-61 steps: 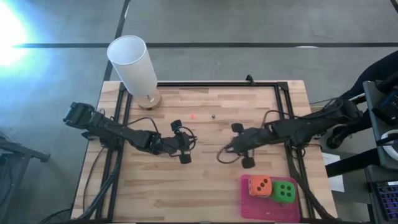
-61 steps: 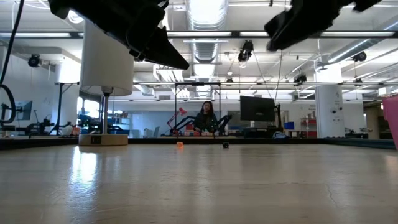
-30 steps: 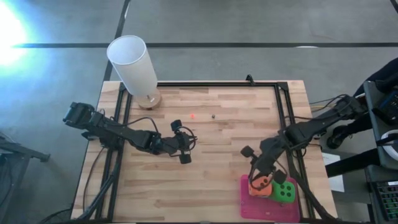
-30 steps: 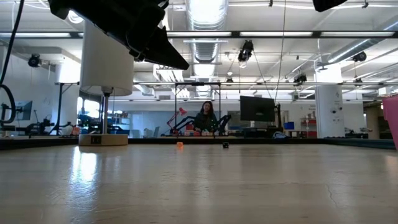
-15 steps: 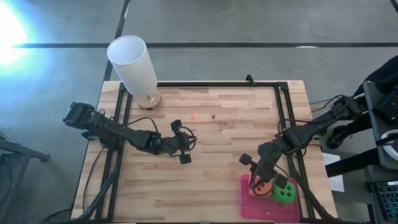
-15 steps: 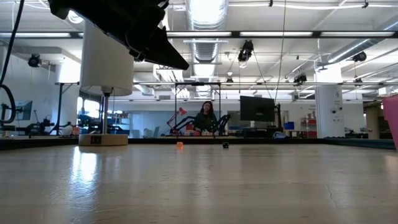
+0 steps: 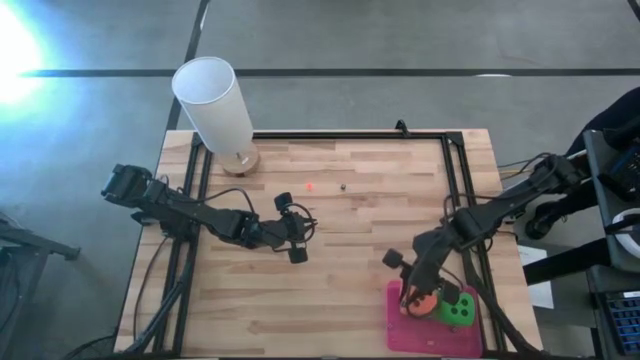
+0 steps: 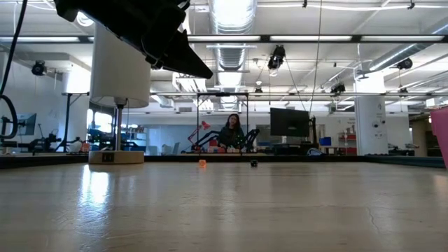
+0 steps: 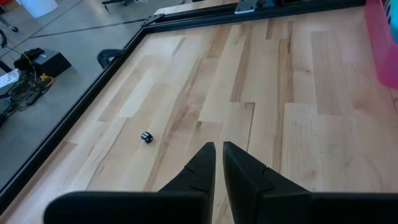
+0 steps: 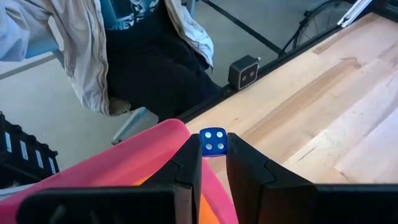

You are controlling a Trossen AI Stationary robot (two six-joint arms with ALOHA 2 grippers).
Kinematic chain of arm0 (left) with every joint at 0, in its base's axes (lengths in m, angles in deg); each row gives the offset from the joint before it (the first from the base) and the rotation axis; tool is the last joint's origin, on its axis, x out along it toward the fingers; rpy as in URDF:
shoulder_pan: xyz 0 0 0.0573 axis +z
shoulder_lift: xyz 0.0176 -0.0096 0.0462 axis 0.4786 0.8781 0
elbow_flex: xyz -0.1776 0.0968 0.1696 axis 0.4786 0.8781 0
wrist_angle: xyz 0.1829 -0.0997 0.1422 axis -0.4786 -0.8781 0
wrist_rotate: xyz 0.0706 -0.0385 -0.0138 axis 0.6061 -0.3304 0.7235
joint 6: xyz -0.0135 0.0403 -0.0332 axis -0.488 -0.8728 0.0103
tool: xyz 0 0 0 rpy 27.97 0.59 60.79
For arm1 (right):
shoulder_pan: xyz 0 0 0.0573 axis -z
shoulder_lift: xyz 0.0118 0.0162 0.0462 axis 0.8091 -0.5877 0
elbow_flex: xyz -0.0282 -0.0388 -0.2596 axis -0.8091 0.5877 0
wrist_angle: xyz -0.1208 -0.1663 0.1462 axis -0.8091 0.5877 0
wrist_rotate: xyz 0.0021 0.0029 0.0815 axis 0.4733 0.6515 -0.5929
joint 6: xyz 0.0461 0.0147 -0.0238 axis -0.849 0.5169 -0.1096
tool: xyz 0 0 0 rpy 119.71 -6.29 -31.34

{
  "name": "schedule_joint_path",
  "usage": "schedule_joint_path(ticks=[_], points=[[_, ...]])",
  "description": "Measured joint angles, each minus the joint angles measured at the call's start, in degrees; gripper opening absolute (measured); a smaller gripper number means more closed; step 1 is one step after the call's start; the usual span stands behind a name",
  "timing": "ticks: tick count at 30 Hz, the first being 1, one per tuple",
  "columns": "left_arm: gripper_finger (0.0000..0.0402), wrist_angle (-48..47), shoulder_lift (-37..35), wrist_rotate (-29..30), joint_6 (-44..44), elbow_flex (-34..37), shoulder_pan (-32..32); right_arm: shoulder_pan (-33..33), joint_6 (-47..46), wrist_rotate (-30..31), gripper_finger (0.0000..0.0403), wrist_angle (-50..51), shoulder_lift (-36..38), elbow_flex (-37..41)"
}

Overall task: Pick & Place Dice
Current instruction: Put the small blue die into the bin

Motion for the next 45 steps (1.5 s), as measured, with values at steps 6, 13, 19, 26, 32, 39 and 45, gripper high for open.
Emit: schedule_joint_path(ticks=[6, 13, 19, 26, 32, 39, 45], points=[[0.0035, 0.00, 0.00, 0.00, -0.01, 0.00, 0.00, 0.00, -0.10, 0.00, 0.0050, -1.43, -2.48, 0.00], [0.0035, 0.00, 0.00, -0.02, 0.00, 0.00, 0.00, 0.02, -0.22, -2.09, 0.0050, -0.94, -2.21, 0.00], [0.0035, 0.00, 0.00, -0.02, -0.02, 0.00, 0.00, 0.02, -0.21, -4.04, 0.0050, 2.56, -2.18, -0.02], [0.0035, 0.00, 0.00, 0.00, 0.00, 0.00, 0.00, 0.04, -0.03, -4.04, 0.0050, 2.80, -2.28, -0.02], [0.0035, 0.00, 0.00, 0.00, 0.00, 0.00, 0.00, 0.04, -1.92, -4.04, 0.0061, 2.78, -2.35, -0.02], [0.0036, 0.00, 0.00, -0.01, -0.02, 0.00, 0.00, 0.04, -1.61, -4.04, 0.0090, 2.61, -2.35, -0.02], [0.0036, 0.00, 0.00, -0.01, -0.02, 0.00, -0.01, 0.04, -1.72, -4.03, 0.0096, 4.54, -2.35, -0.02]])
